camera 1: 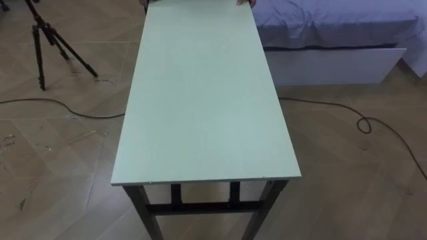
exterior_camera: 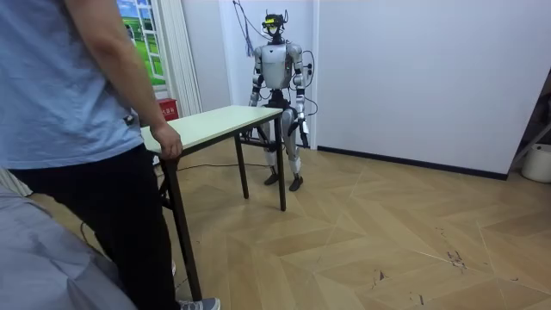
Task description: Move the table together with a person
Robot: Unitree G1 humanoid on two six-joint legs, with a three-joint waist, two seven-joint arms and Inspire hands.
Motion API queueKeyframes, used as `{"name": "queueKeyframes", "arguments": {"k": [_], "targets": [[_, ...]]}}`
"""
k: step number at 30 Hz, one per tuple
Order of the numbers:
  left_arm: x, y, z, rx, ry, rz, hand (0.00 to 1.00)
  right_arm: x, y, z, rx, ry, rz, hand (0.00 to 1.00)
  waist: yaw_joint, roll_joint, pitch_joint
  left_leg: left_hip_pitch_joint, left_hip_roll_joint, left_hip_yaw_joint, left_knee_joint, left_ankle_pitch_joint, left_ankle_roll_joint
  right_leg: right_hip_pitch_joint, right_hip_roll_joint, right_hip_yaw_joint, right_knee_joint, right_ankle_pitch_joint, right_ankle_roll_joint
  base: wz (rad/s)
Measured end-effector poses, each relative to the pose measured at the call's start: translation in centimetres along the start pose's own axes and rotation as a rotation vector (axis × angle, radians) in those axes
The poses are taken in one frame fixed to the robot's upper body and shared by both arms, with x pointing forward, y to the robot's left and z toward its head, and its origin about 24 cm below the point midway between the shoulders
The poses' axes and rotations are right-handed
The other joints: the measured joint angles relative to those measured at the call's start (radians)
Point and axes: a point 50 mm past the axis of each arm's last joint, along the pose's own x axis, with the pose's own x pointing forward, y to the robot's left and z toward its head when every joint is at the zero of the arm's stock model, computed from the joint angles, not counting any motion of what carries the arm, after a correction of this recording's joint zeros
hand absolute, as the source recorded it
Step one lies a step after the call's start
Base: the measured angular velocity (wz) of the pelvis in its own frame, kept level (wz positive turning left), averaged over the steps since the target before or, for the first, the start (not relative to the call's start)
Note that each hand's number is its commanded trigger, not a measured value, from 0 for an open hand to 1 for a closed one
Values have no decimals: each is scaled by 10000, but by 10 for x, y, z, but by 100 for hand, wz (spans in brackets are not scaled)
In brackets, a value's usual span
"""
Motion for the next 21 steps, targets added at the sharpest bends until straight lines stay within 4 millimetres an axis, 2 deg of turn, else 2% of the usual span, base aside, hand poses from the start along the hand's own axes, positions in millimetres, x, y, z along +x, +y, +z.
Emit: {"name": "queueKeyframes", "arguments": {"k": [5,10,17,21], "targets": [[0,0,0,-322,38,-3,0,0,1,0,-53,11,82,0,12,-33,-8,-45,-1,-28,0,0,0,-22,-6,-13,-1,0,0,0],[1,0,2,-517,14,-174,0,0,4,0,-278,57,377,0,23,-110,-85,-156,-1,-80,27,0,0,-158,-8,-50,15,2,-1,0],[0,-1,-5,-1454,423,-674,0,-1,2,-8,-316,441,462,0,58,60,31,-33,2,-116,-9,0,0,1,-12,-98,6,6,-3,1],[-1,-3,-7,-2251,591,-1142,0,-2,2,-11,-123,637,799,0,61,129,20,-187,-3,-108,31,0,0,-57,-14,-134,35,8,-4,2]]}}
